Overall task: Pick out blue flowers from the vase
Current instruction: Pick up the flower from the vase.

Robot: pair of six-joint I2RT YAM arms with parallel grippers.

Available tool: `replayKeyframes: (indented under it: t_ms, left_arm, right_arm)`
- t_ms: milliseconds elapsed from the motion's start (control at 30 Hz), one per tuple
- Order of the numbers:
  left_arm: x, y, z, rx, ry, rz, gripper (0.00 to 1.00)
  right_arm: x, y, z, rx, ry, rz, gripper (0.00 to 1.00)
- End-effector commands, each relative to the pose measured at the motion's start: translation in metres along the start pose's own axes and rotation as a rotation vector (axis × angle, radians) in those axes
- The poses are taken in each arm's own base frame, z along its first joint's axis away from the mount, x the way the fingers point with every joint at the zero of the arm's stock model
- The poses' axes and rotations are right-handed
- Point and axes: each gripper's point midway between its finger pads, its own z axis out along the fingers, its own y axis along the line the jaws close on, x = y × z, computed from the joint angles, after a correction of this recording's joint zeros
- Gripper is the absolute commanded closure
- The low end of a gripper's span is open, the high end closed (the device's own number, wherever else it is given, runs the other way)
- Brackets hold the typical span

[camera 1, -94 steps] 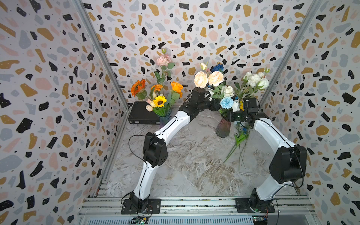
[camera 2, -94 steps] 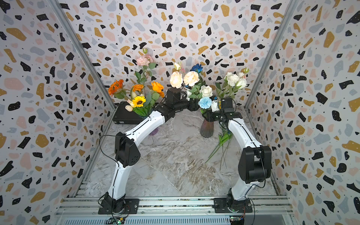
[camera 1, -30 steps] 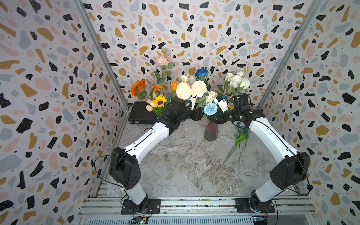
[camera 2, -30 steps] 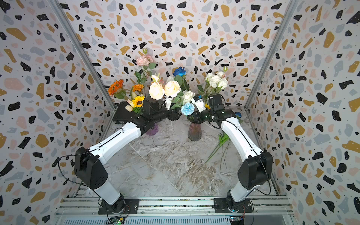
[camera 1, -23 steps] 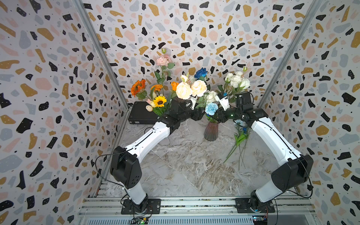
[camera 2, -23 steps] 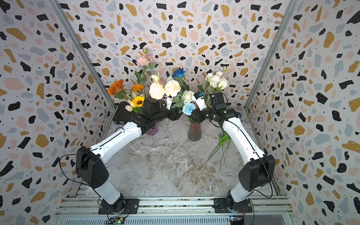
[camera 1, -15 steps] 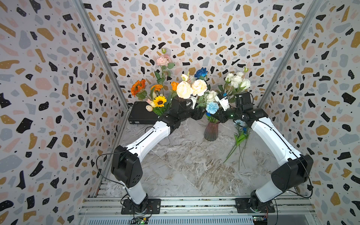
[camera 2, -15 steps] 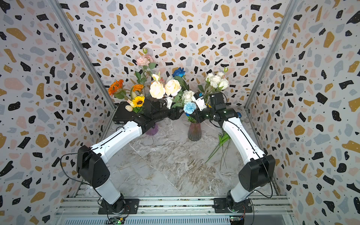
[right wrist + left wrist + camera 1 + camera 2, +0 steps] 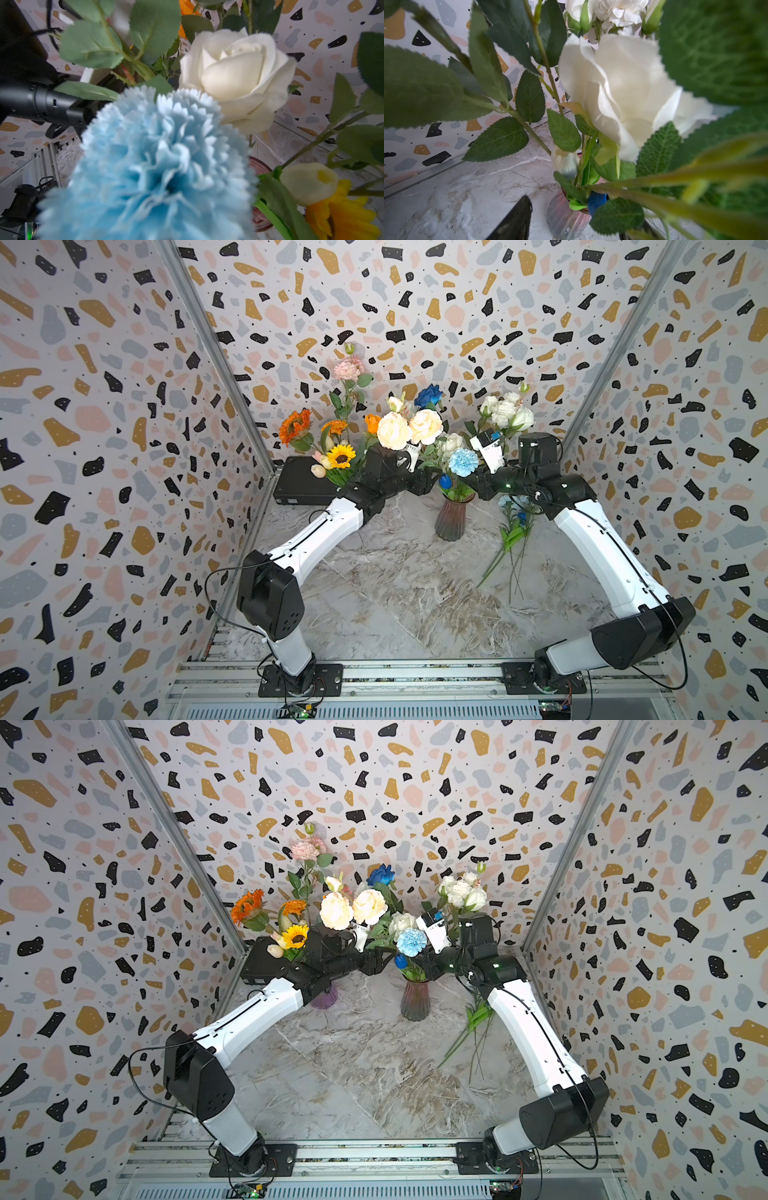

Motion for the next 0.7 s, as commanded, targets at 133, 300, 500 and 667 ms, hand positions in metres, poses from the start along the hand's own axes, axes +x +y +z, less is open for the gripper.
replayKeyframes:
  t_ms: [133,300,500,667]
  left_arm:
    - [-0.009,0.0,0.004,0.0,-0.03,0.009,0.37]
    - [-0.01,0.001,0.007,0.0,-0.033,0.006,0.37]
    - [-0.01,0.0,0.007,0.002,-0.035,0.004,0.37]
    - [-0.009,0.0,0.006,0.003,-0.033,0.004,0.36]
  right_arm:
    - [-0.049,0.022,-0.052,0.044,-0.128,-0.101,0.95]
    - [-0.07,0.04,-0.079,0.031,-0.2,-0.118,1.0]
    - [-0.08,0.058,-0.106,0.008,-0.255,-0.099,1.0]
    - [-0.076,0.067,-0.124,0.022,-0.26,-0.083,1.0]
